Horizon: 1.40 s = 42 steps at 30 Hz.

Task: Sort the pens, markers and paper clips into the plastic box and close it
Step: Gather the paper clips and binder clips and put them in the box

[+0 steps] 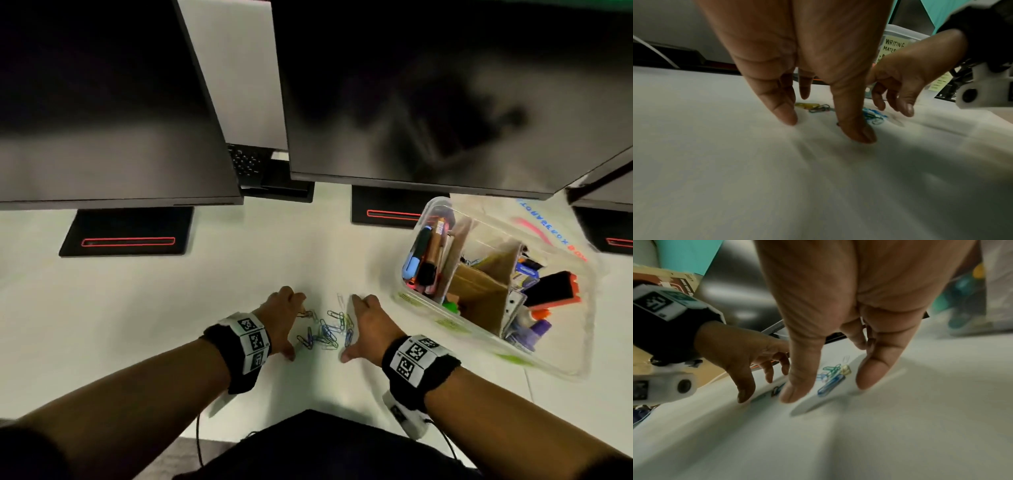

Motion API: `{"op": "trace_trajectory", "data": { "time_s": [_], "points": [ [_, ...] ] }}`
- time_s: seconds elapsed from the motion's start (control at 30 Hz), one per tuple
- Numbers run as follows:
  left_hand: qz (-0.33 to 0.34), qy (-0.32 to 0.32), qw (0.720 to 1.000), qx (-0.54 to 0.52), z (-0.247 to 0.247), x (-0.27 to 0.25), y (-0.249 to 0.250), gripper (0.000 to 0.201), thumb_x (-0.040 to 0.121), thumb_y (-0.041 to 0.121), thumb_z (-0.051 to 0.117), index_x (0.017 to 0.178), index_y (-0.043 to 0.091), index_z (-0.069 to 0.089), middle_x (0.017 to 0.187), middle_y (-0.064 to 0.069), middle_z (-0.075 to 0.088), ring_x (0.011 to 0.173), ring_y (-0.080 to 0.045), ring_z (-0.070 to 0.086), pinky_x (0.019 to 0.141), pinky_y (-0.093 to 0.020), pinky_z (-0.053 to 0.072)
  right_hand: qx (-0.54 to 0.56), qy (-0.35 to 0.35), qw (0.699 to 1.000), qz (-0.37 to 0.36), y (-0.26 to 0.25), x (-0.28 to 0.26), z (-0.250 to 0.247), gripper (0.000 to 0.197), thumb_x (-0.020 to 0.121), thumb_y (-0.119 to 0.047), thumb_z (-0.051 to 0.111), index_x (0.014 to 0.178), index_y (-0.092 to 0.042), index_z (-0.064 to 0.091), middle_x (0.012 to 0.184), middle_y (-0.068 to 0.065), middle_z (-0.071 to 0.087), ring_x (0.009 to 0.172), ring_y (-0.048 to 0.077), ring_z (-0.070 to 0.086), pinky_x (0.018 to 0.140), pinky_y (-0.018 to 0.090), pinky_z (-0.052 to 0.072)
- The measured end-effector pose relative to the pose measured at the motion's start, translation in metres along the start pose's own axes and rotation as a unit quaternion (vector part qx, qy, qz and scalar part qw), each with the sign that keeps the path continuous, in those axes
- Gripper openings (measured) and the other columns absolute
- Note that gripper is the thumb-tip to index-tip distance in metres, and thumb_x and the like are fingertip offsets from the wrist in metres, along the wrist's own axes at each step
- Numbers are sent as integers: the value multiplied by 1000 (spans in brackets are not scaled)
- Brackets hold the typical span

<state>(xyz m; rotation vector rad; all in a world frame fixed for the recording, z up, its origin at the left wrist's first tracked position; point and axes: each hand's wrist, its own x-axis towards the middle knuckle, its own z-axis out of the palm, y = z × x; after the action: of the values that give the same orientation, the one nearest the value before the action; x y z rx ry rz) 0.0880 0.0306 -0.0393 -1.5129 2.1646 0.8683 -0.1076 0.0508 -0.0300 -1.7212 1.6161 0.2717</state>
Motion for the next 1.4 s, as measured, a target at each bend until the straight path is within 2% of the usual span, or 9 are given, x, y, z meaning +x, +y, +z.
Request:
{"op": "trace_trajectory", "data": {
  "time_s": [0.27, 0.37, 0.47, 0.6, 0.77, 0.97, 1.1, 1.3, 1.4],
  "points": [
    [2, 68, 990, -127, 11, 21, 13, 67, 70, 20, 79, 126, 9, 43, 123, -10, 44, 106, -27, 54, 88, -32, 44, 93, 67, 993, -16, -15, 28, 20, 90, 66, -15, 81, 143, -12, 34, 135, 13, 39, 123, 26, 46, 102, 19, 32],
    [4, 99, 982, -159, 12, 28, 16, 46, 75, 19, 74, 113, 9, 51, 111, -9, 51, 94, -23, 54, 76, -24, 38, 106, 84, 990, -33, -21, 34, 21, 74, 72, -14, 77, 138, -10, 42, 126, 13, 46, 116, 27, 50, 98, 20, 34],
    [11, 118, 974, -191, 6, 28, 11, 40, 76, 21, 73, 111, 10, 55, 97, -1, 48, 84, -15, 49, 76, -22, 39, 122, 83, 989, -31, -15, 34, 17, 73, 70, -15, 79, 134, -11, 47, 124, 12, 47, 110, 26, 54, 94, 20, 38],
    [7, 112, 968, -225, -3, 21, -2, 58, 71, 23, 79, 121, 14, 51, 115, -4, 48, 95, -15, 53, 87, -26, 48, 101, 70, 992, -31, -3, 26, 8, 94, 64, -27, 84, 143, -14, 35, 137, 6, 34, 121, 23, 46, 104, 23, 36],
    [33, 57, 996, -66, 10, 15, 7, 105, 58, 42, 84, 142, 12, 28, 136, -5, 33, 125, -24, 37, 106, -35, 38, 17, 25, 997, -66, -11, 25, 6, 100, 62, -25, 85, 144, -10, 30, 140, 9, 28, 128, 24, 39, 109, 21, 29],
    [-7, 122, 985, -125, 21, 23, 21, 65, 72, 29, 77, 127, 11, 47, 125, -6, 44, 113, -24, 49, 94, -32, 44, 37, 43, 996, -70, -19, 32, 12, 60, 69, -13, 78, 124, -7, 54, 123, 13, 43, 108, 28, 53, 98, 27, 42],
    [-15, 137, 977, -163, 18, 27, 24, 37, 81, 24, 68, 114, 11, 58, 114, -7, 52, 101, -26, 57, 89, -34, 48, 59, 66, 994, -67, -20, 36, 16, 26, 80, -12, 67, 104, -2, 63, 110, 16, 52, 92, 25, 55, 81, 21, 39],
    [-9, 135, 977, -167, 13, 29, 24, 24, 87, 24, 60, 107, 12, 63, 109, -8, 58, 100, -25, 58, 85, -28, 43, 63, 99, 991, -56, -20, 37, 21, 18, 88, -10, 55, 99, -1, 66, 104, 17, 57, 95, 31, 57, 76, 25, 38],
    [-21, 129, 978, -161, 8, 30, 27, 22, 89, 23, 56, 105, 12, 64, 108, -9, 61, 101, -25, 58, 82, -27, 41, 65, 103, 991, -47, -20, 36, 19, 21, 90, -10, 51, 100, -2, 67, 103, 17, 61, 96, 30, 58, 70, 18, 30]
  ]
}}
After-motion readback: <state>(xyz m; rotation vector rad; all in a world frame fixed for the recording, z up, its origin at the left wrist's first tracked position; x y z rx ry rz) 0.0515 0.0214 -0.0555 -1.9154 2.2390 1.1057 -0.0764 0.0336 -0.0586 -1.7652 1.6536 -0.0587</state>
